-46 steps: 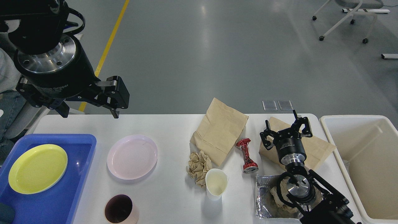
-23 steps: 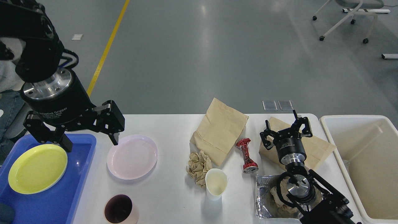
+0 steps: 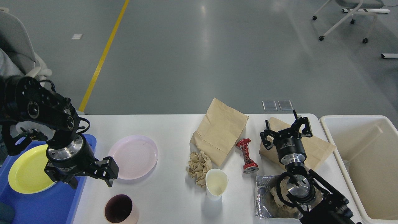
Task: Tidy desktop
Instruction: 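Lower the left gripper onto the pink mug and grasp its rim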
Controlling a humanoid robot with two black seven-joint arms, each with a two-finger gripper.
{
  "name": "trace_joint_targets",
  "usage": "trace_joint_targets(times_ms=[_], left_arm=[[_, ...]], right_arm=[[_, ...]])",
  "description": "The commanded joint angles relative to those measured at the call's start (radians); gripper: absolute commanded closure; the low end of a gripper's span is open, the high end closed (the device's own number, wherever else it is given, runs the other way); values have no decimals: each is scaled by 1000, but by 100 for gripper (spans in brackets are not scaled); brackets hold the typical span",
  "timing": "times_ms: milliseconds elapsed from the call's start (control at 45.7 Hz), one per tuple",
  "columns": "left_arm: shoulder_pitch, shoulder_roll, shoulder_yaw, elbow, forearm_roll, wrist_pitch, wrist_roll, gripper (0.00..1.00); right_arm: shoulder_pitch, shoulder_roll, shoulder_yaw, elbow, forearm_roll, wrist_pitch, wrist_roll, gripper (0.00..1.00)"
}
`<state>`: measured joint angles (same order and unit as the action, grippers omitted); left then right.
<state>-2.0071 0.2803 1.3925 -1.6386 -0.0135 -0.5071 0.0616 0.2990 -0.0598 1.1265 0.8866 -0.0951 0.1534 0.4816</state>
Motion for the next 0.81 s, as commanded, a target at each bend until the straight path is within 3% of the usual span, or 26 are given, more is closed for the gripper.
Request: trace_joint_targets(times_ms=[0,328,569,678,788], left_arm=[[131,10,-67,36,75,68,0,7],[294,-3,-95,106,159,176,-5,8],[357,-7,-112,126,161,208,-6,10],[387,-23,-122,131,176,246,-5,13],[410,-32,-121,134,184,283,-2,23]], right_arm=[[0,0,-1,0,0,0,0,0],[0,0,-1,0,0,0,-1,0],[0,0,-1,0,0,0,0,0],[0,0,-1,0,0,0,-1,0],[0,0,-1,0,0,0,0,0]])
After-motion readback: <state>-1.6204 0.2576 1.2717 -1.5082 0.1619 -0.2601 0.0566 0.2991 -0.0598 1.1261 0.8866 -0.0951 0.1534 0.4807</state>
